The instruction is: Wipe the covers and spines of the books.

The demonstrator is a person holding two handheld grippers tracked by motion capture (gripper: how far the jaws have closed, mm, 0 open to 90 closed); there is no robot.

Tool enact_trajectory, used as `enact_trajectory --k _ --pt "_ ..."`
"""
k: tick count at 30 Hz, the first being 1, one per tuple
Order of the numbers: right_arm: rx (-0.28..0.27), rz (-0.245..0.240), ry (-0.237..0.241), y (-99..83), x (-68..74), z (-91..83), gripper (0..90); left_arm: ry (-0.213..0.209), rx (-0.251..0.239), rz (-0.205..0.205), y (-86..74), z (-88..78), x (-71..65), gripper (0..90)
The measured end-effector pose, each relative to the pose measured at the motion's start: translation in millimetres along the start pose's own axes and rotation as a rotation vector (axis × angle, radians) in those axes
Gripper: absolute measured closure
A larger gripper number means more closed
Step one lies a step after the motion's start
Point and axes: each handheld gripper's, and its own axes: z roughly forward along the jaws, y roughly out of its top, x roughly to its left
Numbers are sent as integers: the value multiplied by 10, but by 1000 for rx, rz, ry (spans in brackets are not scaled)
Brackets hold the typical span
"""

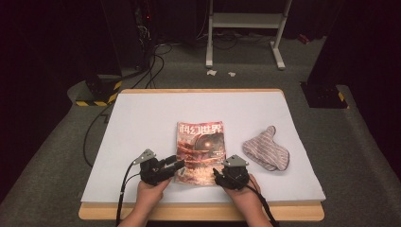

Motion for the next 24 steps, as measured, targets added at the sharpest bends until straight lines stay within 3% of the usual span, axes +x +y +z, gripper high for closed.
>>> enact_trajectory --k 2,4,6,8,11,13,15,19,24 --pt "-50 -37 11 25 80 -56 343 2 15 28 -4 27 -27 481" --pt "-91 -67 48 48 186 -97 343 30 39 58 -14 57 -43 475" --pt "-93 -92 99 60 291 -97 339 101 67 93 -12 63 -30 466" --pt "-74 -108 132 54 381 -68 339 172 127 103 -4 69 20 409" --pt "-53 -112 126 46 389 -36 337 259 190 122 -21 78 70 396" --pt "-29 -102 112 41 363 -5 335 266 224 130 -27 113 60 372" --pt "-23 -73 105 43 296 0 333 279 270 163 -37 173 30 335" --pt "-11 0 37 20 60 -4 334 296 289 204 -42 215 -10 300" --pt "26 64 61 -43 -66 49 340 288 298 209 -39 239 -28 301"
